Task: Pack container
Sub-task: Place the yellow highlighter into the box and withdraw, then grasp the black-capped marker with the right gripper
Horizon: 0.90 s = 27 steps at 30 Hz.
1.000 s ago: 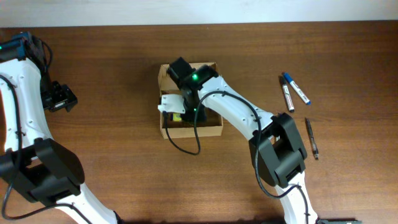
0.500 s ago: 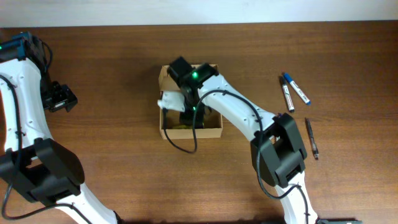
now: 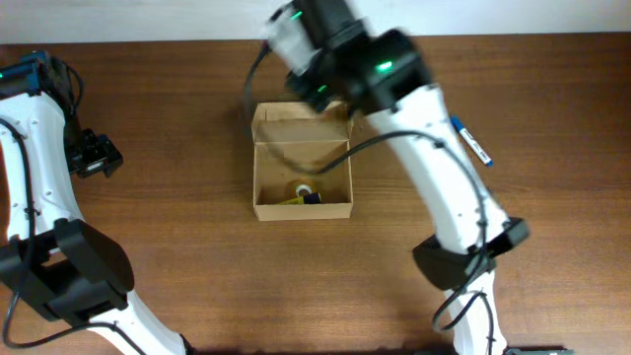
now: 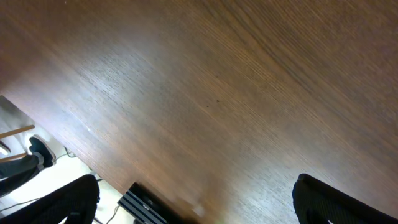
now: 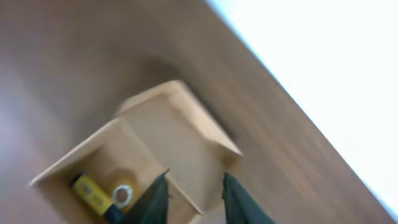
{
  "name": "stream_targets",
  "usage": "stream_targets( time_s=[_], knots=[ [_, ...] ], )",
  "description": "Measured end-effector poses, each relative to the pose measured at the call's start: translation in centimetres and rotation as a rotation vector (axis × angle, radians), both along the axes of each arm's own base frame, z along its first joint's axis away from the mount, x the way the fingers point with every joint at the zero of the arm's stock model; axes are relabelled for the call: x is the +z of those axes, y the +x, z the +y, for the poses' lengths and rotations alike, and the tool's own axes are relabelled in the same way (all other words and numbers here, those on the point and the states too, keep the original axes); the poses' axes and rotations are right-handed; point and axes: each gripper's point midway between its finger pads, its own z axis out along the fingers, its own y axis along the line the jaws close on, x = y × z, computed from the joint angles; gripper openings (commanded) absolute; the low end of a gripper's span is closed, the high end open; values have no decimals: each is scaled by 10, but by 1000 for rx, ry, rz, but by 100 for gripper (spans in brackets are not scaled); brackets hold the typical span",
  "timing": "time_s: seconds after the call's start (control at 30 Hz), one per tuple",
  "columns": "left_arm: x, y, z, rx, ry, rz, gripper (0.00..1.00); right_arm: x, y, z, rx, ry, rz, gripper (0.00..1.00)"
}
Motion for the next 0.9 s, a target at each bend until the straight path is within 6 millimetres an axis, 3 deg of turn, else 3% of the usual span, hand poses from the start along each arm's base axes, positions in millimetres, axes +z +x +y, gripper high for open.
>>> stream_targets(
  time_s=[0.1, 0.2, 0.23, 0.3, 0.37, 0.43, 0.57, 0.7, 0.9],
  knots=[
    [0, 0, 0, 0, 0, 0, 100, -8, 28, -65, -216, 28, 49, 29],
    [0, 0, 0, 0, 0, 0, 100, -33, 52, -147, -439, 38, 126, 29],
    [0, 0, 0, 0, 0, 0, 100, -48, 58, -179, -517, 40, 169, 28],
    [0, 0, 0, 0, 0, 0, 100, -70, 61, -216, -603, 43, 231, 25],
    [0, 0, 0, 0, 0, 0, 100, -105, 61, -256, -693, 46, 327, 24],
    [0, 0, 0, 0, 0, 0, 100, -139, 55, -281, -749, 45, 418, 24],
    [0, 0, 0, 0, 0, 0, 100, -203, 39, -302, -798, 46, 558, 25],
    [0, 0, 0, 0, 0, 0, 100, -251, 20, -302, -798, 30, 659, 34],
    [0, 0, 0, 0, 0, 0, 100, -283, 14, -299, -782, 28, 676, 44]
  ],
)
